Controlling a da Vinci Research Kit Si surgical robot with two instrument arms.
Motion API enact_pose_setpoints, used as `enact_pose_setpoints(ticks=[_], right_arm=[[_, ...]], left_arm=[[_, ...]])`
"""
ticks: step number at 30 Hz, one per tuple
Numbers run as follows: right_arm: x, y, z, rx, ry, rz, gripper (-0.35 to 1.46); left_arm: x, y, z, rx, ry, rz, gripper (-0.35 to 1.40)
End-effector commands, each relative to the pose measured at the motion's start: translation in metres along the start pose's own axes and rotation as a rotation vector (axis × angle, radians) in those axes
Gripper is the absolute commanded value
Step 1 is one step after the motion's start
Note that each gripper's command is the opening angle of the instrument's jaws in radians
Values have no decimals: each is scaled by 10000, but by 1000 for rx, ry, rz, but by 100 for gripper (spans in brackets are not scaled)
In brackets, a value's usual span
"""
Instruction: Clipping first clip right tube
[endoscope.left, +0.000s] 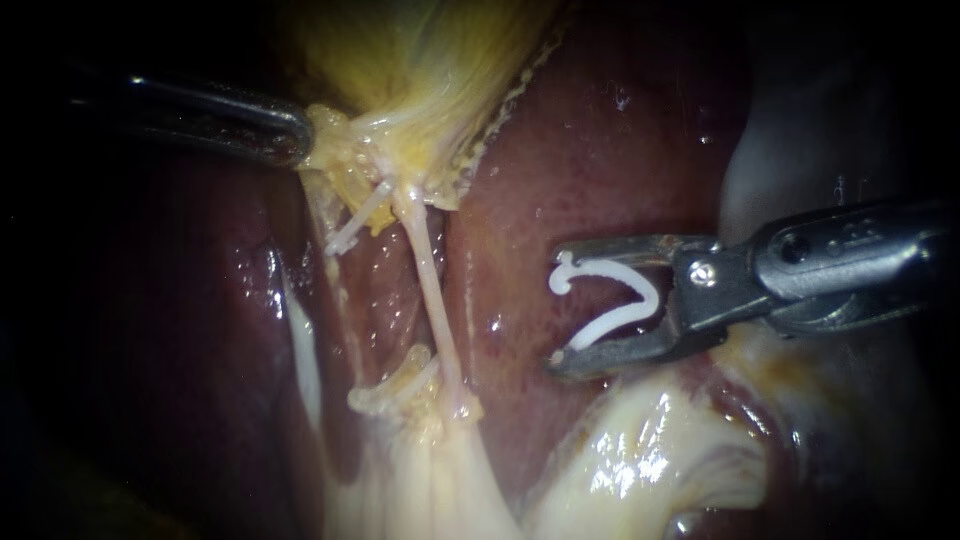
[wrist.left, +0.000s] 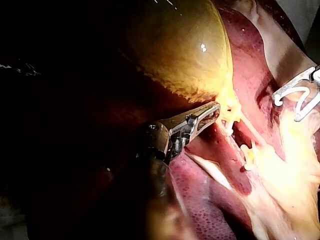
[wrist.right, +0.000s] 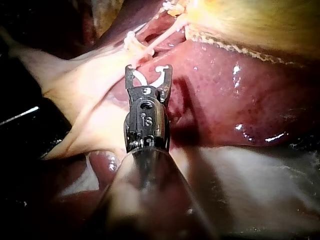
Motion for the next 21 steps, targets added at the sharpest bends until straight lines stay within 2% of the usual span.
enact_pose_setpoints(ticks=[1, 14, 21], right_arm=[[-2, 1, 3, 5, 8, 17, 49], [-34, 11, 59, 126, 66, 169, 49], [-58, 20, 92, 153, 86, 225, 49]], left_arm=[[0, 0, 0, 0, 0, 0, -35], [2, -5, 2, 6, 2, -1, -35], [2, -7, 3, 7, 3, -1, -35]])
